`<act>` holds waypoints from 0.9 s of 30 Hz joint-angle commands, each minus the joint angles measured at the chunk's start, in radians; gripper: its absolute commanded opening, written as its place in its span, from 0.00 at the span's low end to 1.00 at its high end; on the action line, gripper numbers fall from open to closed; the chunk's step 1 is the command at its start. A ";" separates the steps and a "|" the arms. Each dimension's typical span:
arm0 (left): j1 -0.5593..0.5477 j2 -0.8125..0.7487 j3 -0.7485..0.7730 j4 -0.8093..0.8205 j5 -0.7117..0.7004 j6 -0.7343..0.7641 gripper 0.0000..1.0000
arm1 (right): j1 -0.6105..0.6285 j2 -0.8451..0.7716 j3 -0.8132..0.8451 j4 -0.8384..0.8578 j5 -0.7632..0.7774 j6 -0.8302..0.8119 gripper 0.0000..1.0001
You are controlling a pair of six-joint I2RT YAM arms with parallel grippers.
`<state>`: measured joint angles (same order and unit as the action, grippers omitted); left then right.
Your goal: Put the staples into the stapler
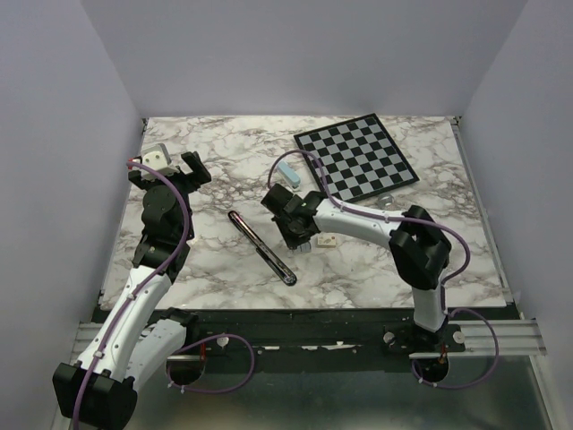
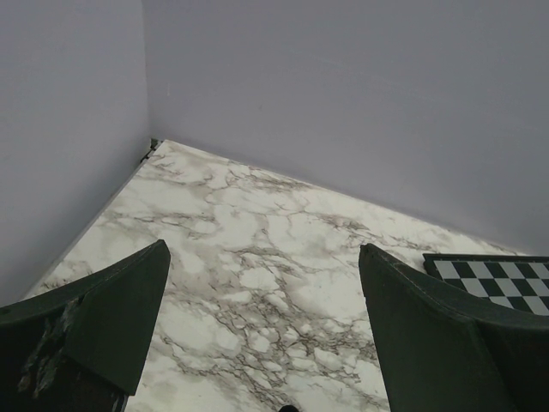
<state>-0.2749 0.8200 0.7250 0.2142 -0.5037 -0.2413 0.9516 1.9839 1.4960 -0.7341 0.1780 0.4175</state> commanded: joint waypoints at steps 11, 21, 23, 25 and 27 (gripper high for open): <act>0.013 0.007 -0.001 -0.004 0.014 -0.013 0.99 | 0.119 -0.140 -0.077 0.171 -0.037 -0.109 0.22; 0.014 0.004 -0.001 -0.006 0.011 -0.013 0.99 | 0.148 -0.102 -0.098 0.234 -0.051 -0.144 0.22; 0.014 0.002 -0.001 -0.006 0.013 -0.013 0.99 | 0.150 -0.093 -0.100 0.234 -0.049 -0.151 0.22; 0.014 0.002 -0.001 -0.006 0.013 -0.013 0.99 | 0.150 -0.083 -0.102 0.236 -0.046 -0.151 0.22; 0.014 0.002 -0.001 -0.006 0.011 -0.013 0.99 | 0.150 -0.077 -0.105 0.236 -0.043 -0.154 0.22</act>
<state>-0.2676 0.8242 0.7250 0.2070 -0.5037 -0.2413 1.0935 1.8759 1.4052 -0.5228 0.1406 0.2855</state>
